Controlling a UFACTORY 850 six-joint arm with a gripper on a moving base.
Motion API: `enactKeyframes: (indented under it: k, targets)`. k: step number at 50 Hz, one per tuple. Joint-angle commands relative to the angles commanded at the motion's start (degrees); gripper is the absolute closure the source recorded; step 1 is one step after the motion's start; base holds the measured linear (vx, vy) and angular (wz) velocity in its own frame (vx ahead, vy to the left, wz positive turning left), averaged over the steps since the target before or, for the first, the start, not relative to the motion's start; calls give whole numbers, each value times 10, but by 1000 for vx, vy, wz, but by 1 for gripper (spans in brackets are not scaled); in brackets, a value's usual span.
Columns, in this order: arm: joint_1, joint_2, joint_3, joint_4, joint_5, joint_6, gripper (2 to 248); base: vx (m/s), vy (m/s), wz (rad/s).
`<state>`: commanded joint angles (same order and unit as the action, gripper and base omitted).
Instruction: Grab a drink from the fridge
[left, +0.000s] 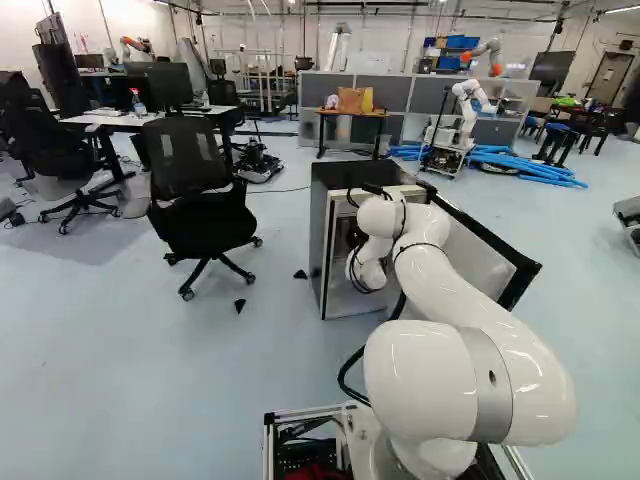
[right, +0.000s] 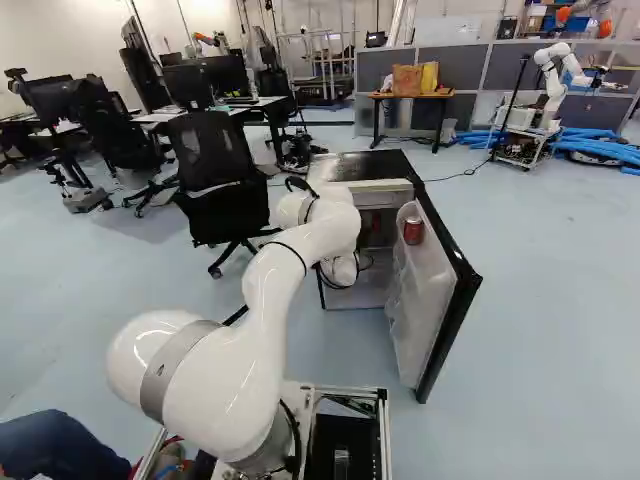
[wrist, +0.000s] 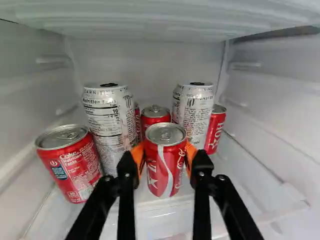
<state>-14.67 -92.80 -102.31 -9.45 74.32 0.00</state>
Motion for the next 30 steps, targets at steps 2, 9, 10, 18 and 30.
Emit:
enactKeyframes:
  k: [2,9,10,18,30]
  targets:
    - [0,0,0,0,0,0,131,0,0,0]
    - [0,0,0,0,0,0,152,0,0,0]
    - [0,0,0,0,0,0,152,0,0,0]
    - [0,1,1,0,0,0,152,0,0,0]
    - [-1,10,18,0,0,0,152,0,0,0]
